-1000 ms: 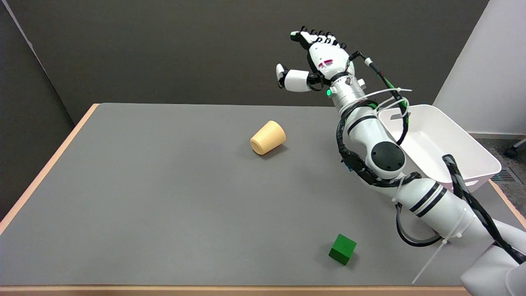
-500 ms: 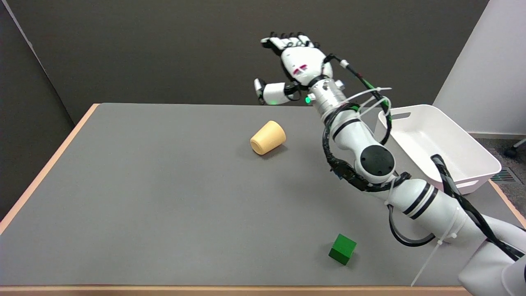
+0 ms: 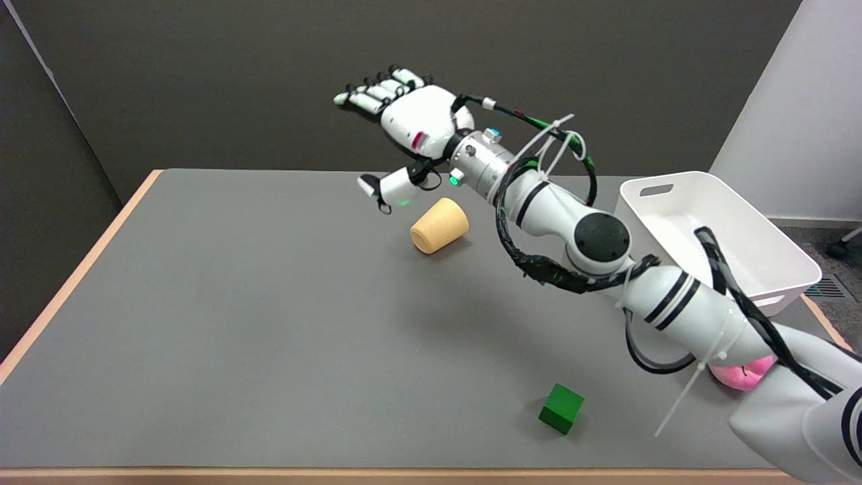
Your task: Pick up the yellow cup.
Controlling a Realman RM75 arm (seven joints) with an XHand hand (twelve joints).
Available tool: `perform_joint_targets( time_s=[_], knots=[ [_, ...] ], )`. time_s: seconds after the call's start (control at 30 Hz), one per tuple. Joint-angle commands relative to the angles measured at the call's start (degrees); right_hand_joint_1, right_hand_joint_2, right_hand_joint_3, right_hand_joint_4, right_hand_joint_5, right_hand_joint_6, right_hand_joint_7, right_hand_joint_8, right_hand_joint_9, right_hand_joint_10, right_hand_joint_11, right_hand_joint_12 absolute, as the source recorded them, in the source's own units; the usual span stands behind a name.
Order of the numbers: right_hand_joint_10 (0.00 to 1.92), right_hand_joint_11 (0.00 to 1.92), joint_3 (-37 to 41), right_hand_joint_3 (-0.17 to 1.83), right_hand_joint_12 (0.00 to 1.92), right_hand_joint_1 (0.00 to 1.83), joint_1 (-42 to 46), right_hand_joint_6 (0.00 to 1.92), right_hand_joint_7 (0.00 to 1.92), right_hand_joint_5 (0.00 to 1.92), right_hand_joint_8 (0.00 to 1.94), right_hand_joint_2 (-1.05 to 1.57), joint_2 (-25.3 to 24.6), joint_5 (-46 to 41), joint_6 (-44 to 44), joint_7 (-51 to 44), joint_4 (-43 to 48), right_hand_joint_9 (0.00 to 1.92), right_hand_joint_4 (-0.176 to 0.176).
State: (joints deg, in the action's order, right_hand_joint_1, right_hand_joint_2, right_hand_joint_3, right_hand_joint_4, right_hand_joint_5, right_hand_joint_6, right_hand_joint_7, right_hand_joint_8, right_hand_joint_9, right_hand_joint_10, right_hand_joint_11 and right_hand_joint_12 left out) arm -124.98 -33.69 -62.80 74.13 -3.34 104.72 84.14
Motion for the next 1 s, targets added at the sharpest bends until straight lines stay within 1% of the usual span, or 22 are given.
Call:
perform_joint_targets(
  time_s=[0.03,0.13,0.27,0.37,0.53,0.63,0.73,0.9,1.0],
  knots=[
    [0.59,0.00,0.8,0.99,0.99,0.49,-4.4,0.32,0.13,0.07,0.29,0.58,11.1,-7.8,23.6,-3.8,-7.8,0.10,0.058],
    [0.58,0.00,2.1,0.99,0.97,0.49,-2.2,0.29,0.11,0.06,0.29,0.58,13.9,-8.2,23.6,-3.8,-7.7,0.08,0.053],
    [0.58,0.00,4.0,0.99,0.95,0.51,0.6,0.26,0.10,0.06,0.27,0.57,16.3,-8.0,23.8,-5.1,-7.9,0.07,0.052],
    [0.57,0.00,4.4,0.99,0.94,0.52,1.4,0.24,0.09,0.06,0.26,0.57,17.1,-8.2,24.7,-6.7,-8.5,0.06,0.051],
    [0.56,0.00,3.0,0.99,0.93,0.53,1.4,0.21,0.08,0.06,0.25,0.57,17.4,-8.2,24.9,-6.7,-9.5,0.05,0.050],
    [0.56,0.00,0.8,0.99,0.93,0.54,0.8,0.21,0.08,0.06,0.25,0.57,16.7,-8.1,24.4,-6.7,-10.5,0.05,0.049],
    [0.55,0.00,-0.2,0.99,0.92,0.55,0.1,0.20,0.08,0.06,0.25,0.57,14.5,-7.9,24.3,-6.7,-13.3,0.05,0.048],
    [0.54,0.00,-0.4,0.99,0.90,0.57,-0.3,0.20,0.08,0.06,0.23,0.57,11.5,-7.8,24.2,-6.9,-18.1,0.04,0.047],
    [0.53,0.00,-0.1,0.99,0.89,0.58,-0.8,0.20,0.08,0.06,0.23,0.57,9.9,-7.8,24.4,-8.9,-20.2,0.04,0.047]
  ],
)
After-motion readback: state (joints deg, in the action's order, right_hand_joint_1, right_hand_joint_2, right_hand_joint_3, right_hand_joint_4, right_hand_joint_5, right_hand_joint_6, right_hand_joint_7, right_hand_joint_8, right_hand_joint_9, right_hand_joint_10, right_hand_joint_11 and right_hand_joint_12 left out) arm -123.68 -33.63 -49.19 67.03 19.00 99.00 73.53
